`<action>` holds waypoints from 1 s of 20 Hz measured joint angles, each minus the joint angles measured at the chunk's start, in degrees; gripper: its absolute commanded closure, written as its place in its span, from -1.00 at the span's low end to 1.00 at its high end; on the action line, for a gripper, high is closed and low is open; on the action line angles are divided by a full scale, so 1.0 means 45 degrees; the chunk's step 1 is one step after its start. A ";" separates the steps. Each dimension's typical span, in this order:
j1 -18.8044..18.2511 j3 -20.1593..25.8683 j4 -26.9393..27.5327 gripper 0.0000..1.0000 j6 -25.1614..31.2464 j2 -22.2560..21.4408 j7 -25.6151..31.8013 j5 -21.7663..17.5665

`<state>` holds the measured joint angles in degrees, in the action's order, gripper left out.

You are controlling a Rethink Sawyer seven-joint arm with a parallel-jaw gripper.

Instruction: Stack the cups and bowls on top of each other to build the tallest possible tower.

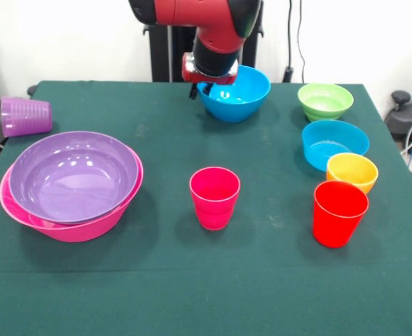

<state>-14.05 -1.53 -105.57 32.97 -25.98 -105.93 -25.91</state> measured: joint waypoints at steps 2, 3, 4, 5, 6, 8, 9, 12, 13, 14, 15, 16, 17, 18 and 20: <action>-0.0051 0.0064 0.0002 1.00 0.0000 -0.0035 0.0000 -0.0003; -0.0125 0.0123 0.0004 1.00 0.0003 -0.0035 0.0000 -0.0005; -0.0158 0.0148 0.0004 1.00 0.0003 -0.0037 0.0000 -0.0005; -0.0220 0.0192 0.0004 1.00 0.0003 -0.0037 0.0000 -0.0005; -0.0510 0.0398 0.0000 1.00 0.0013 -0.0035 0.0000 -0.0005; -0.0855 0.0623 -0.0003 1.00 0.0093 -0.0039 0.0000 -0.0003; -0.1027 0.0736 -0.0004 1.00 0.0132 -0.0040 0.0000 -0.0001; -0.1630 0.1154 -0.0004 1.00 0.0384 -0.0038 0.0000 -0.0003; -0.1893 0.1343 -0.0004 1.00 0.0540 -0.0038 0.0000 -0.0008; -0.2075 0.1475 -0.0002 1.00 0.0640 -0.0035 0.0000 -0.0008; -0.2264 0.1607 -0.0002 1.00 0.0720 -0.0034 0.0000 -0.0011; -0.2552 0.1807 0.0000 1.00 0.0810 -0.0027 0.0000 -0.0024; -0.2703 0.1913 -0.0002 1.00 0.0839 -0.0022 0.0000 -0.0040; -0.3014 0.2131 -0.0002 1.00 0.0902 0.0007 0.0003 -0.0048; -0.3636 0.2568 -0.0004 1.00 0.1029 0.0064 0.0010 -0.0063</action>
<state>-30.41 10.02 -105.58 37.61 -25.69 -105.88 -26.20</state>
